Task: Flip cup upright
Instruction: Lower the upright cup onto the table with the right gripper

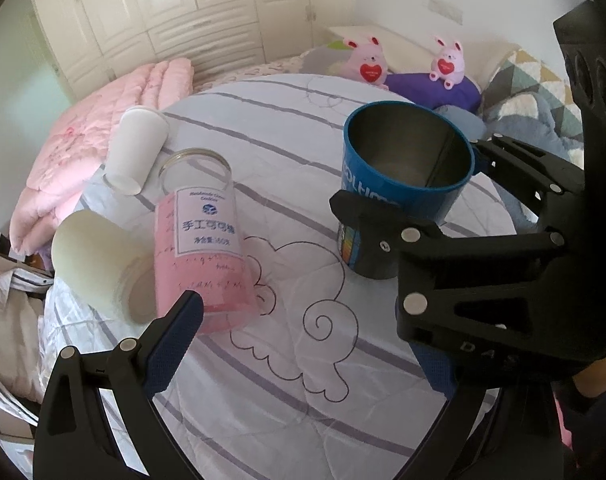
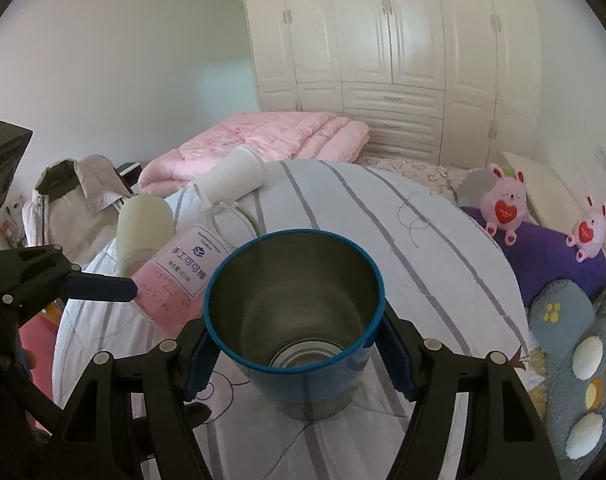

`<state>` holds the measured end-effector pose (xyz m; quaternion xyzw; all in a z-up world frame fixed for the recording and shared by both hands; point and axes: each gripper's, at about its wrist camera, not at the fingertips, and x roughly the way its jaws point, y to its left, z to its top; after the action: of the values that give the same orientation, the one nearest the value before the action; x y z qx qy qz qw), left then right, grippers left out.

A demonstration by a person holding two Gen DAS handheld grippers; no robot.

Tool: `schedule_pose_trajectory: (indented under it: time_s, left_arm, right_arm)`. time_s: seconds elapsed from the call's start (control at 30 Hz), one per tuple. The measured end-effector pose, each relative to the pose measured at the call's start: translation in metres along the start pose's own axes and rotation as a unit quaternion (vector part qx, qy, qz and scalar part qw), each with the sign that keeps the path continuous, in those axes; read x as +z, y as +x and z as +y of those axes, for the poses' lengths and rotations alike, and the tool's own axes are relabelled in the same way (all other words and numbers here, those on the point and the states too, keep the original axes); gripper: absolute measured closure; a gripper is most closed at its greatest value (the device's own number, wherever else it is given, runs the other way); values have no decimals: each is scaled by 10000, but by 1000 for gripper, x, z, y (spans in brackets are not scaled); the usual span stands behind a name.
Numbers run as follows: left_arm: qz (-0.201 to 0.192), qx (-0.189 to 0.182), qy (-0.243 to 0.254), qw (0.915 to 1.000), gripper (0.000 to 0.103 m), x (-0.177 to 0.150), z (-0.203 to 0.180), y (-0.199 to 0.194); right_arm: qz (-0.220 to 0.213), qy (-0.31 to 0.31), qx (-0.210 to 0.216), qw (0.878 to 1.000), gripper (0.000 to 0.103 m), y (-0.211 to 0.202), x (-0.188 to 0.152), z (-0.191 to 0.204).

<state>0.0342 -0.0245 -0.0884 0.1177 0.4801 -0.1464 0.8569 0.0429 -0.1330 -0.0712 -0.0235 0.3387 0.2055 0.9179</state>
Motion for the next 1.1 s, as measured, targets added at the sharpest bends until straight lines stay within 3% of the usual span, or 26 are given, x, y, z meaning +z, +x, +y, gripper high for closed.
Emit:
schedule_pose_trajectory:
  time_s: [0.27,0.4,0.5,0.73,1.1]
  left_arm:
    - [45,108,-129,9998,5,-7,7,1]
    - [47,155,-180,9997,5,-6,7,4]
    - [2,192,-248,9995,4,-4,9,4]
    - [-108,389,-345,9986,3,5,8,10]
    - [-210,614,-387,9971,3,23,10,25]
  right_arm:
    - [-361,-291,19,9989,33,3,2,13]
    - [-621,-651,-262,9956,33,11,11,22]
    - [-687,-461,-189,9964,33,21,20,15]
    - [-731,-602,-487,9943,33,34,26,13]
    - [-641,-246,-389,9969,33,45,35,-7]
